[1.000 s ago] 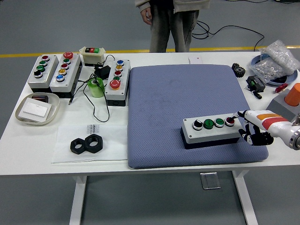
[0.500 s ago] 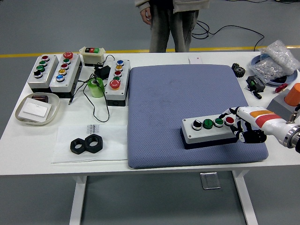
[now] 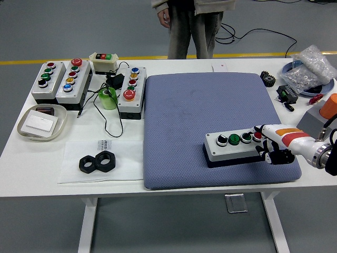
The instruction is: Pick up the button,place it on the desk,press the button,press the button
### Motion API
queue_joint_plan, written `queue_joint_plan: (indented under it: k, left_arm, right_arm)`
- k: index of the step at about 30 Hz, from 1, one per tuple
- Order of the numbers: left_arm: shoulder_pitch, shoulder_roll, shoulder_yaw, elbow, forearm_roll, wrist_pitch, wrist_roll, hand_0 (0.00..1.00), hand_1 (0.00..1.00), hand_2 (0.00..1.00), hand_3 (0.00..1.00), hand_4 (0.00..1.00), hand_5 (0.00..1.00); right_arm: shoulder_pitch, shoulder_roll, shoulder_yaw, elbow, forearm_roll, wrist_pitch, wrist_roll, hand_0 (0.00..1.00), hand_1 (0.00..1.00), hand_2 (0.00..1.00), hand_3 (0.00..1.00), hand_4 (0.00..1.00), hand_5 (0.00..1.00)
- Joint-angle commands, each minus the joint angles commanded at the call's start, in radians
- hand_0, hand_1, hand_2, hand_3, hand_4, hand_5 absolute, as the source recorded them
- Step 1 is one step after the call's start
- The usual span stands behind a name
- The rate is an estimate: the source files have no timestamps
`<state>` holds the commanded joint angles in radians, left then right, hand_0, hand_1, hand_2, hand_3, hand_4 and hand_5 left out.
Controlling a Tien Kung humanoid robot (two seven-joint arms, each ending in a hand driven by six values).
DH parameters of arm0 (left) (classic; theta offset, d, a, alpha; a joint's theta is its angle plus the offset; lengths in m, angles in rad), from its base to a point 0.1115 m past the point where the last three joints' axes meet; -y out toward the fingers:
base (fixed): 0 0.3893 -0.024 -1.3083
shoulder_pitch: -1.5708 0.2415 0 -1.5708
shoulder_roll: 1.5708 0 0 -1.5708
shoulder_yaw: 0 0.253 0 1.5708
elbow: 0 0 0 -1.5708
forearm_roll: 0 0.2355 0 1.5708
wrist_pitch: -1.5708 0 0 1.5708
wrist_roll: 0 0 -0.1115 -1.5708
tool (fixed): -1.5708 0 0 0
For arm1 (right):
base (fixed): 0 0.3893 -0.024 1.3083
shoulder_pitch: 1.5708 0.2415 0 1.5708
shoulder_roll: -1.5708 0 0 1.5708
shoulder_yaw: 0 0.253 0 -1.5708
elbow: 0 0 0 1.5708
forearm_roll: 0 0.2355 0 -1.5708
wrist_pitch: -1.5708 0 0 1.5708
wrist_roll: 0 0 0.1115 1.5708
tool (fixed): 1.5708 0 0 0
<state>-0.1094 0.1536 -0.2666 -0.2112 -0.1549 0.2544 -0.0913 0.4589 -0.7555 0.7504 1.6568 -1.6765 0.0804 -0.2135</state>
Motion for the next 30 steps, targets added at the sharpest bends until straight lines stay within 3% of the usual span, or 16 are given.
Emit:
queue_joint_plan:
  k: [12, 16, 17, 22, 23, 28, 29, 30]
  left_arm:
    - [-0.006, 0.0, 0.005, 0.0, -0.01, 0.0, -0.002, 0.743, 0.828, 0.878, 0.831, 0.637, 0.998]
    - [-0.006, 0.0, 0.008, 0.0, -0.013, -0.001, -0.003, 0.743, 0.828, 0.878, 0.831, 0.637, 0.998]
    - [-0.006, 0.0, 0.008, 0.0, -0.014, -0.001, -0.003, 0.742, 0.828, 0.878, 0.831, 0.636, 0.998]
    - [-0.007, 0.001, 0.011, 0.0, -0.018, -0.001, -0.004, 0.742, 0.828, 0.878, 0.831, 0.636, 0.998]
    - [-0.007, 0.001, 0.011, 0.0, -0.018, -0.001, -0.004, 0.742, 0.828, 0.878, 0.831, 0.637, 0.998]
    - [-0.008, 0.002, 0.012, 0.0, -0.019, -0.002, -0.004, 0.742, 0.828, 0.878, 0.831, 0.637, 0.998]
    - [-0.008, 0.002, 0.013, 0.0, -0.02, -0.002, -0.005, 0.739, 0.828, 0.878, 0.831, 0.636, 0.998]
    - [-0.008, 0.003, 0.014, 0.0, -0.02, -0.002, -0.005, 0.739, 0.828, 0.878, 0.831, 0.636, 0.998]
  right_arm:
    - [-0.004, -0.002, -0.004, 0.006, -0.002, 0.015, -0.006, 0.277, 0.135, 0.267, 0.778, 0.403, 0.002]
    - [-0.009, -0.012, 0.036, 0.034, -0.009, -0.017, -0.009, 0.277, 0.135, 0.267, 0.778, 0.403, 0.002]
    - [-0.01, -0.013, 0.04, 0.037, -0.01, -0.022, -0.01, 0.231, 0.132, 0.267, 0.8, 0.412, 0.002]
    - [-0.015, -0.031, 0.114, 0.097, -0.121, -0.093, -0.035, 0.231, 0.132, 0.267, 0.8, 0.412, 0.002]
    - [-0.016, -0.032, 0.124, 0.103, -0.155, -0.095, -0.038, 0.462, 0.446, 0.576, 0.998, 0.809, 0.345]
    - [-0.019, -0.037, 0.174, 0.122, -0.225, -0.087, -0.041, 0.462, 0.446, 0.576, 0.998, 0.809, 0.345]
    - [-0.019, -0.036, 0.183, 0.122, -0.213, -0.094, -0.034, 0.711, 0.707, 0.949, 0.998, 0.842, 0.351]
    - [-0.019, -0.036, 0.188, 0.122, -0.2, -0.102, -0.026, 0.711, 0.707, 0.949, 0.998, 0.842, 0.351]
